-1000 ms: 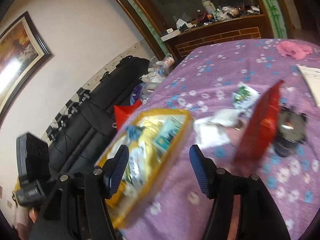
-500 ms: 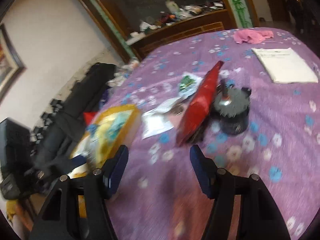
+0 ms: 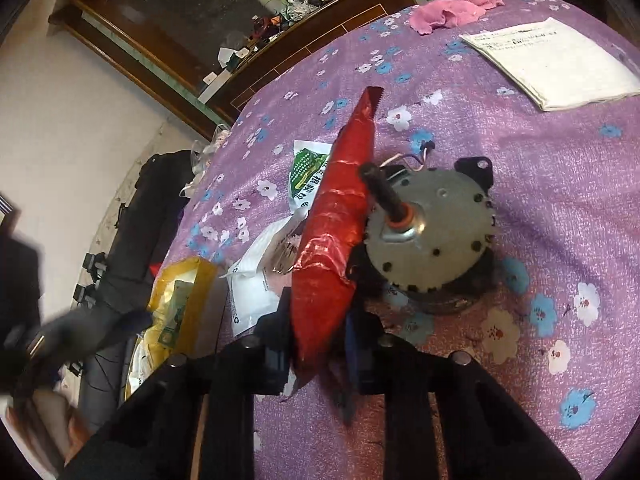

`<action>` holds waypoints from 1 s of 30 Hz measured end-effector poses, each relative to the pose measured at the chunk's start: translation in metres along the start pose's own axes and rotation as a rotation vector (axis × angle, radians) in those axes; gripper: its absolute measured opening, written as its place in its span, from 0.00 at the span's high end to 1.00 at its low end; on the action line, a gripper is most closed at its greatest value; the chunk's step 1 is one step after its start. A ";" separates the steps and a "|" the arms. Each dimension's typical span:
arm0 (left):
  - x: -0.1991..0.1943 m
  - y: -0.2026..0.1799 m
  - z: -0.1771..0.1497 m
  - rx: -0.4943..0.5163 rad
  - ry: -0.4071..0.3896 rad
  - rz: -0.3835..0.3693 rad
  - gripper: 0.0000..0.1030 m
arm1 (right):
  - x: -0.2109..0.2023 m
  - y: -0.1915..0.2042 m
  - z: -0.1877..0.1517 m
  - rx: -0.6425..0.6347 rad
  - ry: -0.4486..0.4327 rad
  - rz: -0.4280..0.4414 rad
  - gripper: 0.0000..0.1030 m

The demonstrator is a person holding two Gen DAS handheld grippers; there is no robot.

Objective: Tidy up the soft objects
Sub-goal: 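Grasp the red pouch with the right tool while the left tool grasps a white paper sachet, then carry the red pouch and white sachet into the foam box and open both tools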

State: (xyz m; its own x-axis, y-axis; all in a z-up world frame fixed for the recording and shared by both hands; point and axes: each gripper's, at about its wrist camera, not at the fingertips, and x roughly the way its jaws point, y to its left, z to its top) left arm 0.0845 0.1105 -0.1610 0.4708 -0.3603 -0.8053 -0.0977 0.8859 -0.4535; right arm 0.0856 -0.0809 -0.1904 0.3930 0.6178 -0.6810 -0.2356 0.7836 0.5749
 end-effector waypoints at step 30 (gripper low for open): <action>0.035 0.010 0.038 0.004 0.062 0.144 0.54 | -0.011 0.007 -0.007 -0.034 -0.045 0.025 0.83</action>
State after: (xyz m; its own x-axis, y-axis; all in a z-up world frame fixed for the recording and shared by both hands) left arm 0.1335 0.1180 -0.1786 0.3969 -0.2468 -0.8841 -0.1571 0.9307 -0.3303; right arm 0.0737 -0.0820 -0.1819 0.4262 0.6343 -0.6450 -0.2752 0.7701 0.5754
